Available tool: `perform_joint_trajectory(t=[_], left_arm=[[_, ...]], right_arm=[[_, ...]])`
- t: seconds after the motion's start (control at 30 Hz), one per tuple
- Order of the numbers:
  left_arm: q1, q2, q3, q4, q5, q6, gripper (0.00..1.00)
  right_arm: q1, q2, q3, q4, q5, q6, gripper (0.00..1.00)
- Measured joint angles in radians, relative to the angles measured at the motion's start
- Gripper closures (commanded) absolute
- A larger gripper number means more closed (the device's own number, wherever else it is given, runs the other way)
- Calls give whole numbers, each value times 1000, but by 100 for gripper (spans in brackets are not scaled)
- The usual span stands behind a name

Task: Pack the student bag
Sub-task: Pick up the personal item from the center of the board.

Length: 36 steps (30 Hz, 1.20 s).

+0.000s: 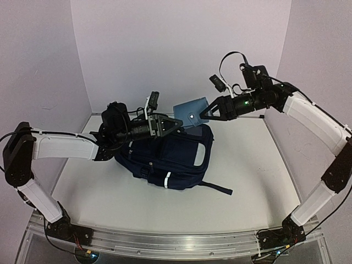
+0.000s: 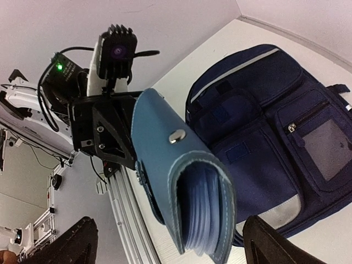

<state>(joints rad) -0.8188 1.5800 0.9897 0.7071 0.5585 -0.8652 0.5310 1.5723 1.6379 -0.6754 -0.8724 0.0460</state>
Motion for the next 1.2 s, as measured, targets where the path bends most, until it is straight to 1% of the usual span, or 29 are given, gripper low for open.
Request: perform_joint_trajectory(t=[0.07, 0.17, 0.27, 0.33, 0.37, 0.43, 0.5, 0.53, 0.67, 0.73, 0.83, 0.9, 0.97, 1.1, 1.2], left_arm=[[0, 13, 14, -3, 1, -2, 100], [-2, 33, 31, -10, 8, -6, 100], [-5, 46, 44, -29, 11, -7, 100], [-9, 48, 55, -56, 3, -1, 90], [-11, 49, 65, -77, -3, 5, 83], [-19, 49, 98, -139, -14, 30, 65], [-25, 48, 136, -220, -22, 73, 48], [-28, 47, 153, -261, -27, 96, 43], [-34, 0, 175, -448, -65, 206, 35], [-32, -37, 167, -511, -88, 235, 32], [-25, -93, 143, -560, -108, 263, 26], [-20, -110, 133, -564, -102, 268, 23], [-17, -112, 115, -528, -68, 265, 23], [-17, -103, 71, -426, 28, 249, 23], [-18, -87, 68, -347, 85, 230, 25]], right_arm=[[15, 19, 0, 0, 11, -4, 26], [38, 33, 0, -2, 24, -15, 47], [49, 34, 0, -4, 34, -19, 64], [52, 34, 0, -4, 38, -19, 72], [52, 34, 0, -5, 39, -15, 75], [50, 34, 0, -5, 38, -8, 80], [50, 34, 0, -6, 26, 1, 86], [50, 34, 0, -6, 18, 4, 87], [51, 34, 0, -6, -24, 8, 89], [51, 34, 0, -6, -51, 8, 89], [51, 34, 0, -6, -92, 11, 88], [51, 34, -3, -4, -124, 14, 88], [51, 34, -9, 1, -156, 22, 88], [52, 34, -20, 7, -215, 43, 87], [53, 34, -26, 22, -255, 59, 86]])
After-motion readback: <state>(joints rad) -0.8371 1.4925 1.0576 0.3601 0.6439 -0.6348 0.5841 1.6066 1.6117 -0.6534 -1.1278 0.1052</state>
